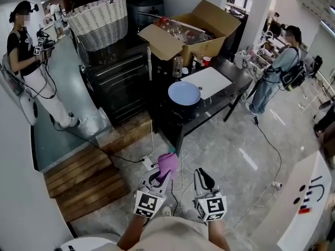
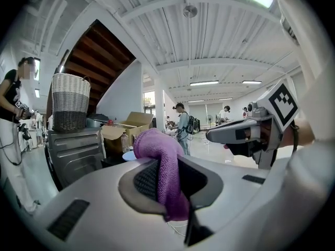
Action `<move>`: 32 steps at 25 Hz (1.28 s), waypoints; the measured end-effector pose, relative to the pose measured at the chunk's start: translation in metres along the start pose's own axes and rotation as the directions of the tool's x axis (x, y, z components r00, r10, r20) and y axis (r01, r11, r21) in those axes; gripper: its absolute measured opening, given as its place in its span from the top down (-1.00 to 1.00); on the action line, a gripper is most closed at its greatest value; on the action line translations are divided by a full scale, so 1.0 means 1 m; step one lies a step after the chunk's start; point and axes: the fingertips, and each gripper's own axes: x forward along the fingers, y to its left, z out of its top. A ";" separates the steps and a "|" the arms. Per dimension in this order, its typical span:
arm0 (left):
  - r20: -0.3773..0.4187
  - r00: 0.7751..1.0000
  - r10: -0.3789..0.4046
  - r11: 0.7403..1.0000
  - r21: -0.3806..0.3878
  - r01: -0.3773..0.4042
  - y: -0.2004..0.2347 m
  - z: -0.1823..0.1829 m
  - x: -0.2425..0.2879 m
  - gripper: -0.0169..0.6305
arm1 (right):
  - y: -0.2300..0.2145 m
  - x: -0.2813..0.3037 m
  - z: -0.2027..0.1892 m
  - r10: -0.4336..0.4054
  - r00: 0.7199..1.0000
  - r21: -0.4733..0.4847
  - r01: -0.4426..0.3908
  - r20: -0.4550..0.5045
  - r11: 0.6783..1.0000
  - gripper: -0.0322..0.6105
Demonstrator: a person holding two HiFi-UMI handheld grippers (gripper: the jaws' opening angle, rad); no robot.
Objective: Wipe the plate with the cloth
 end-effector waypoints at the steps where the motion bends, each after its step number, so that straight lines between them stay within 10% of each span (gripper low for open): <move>1: 0.003 1.000 -0.005 1.000 -0.002 0.005 0.002 0.001 0.002 0.76 | -0.001 0.002 0.000 -0.006 1.000 -0.001 0.006 -0.006 1.000 0.77; 32: -0.004 0.998 0.065 0.998 0.020 -0.065 0.044 0.033 0.143 0.76 | -0.123 0.109 0.014 0.040 0.999 0.021 -0.040 0.004 0.999 0.77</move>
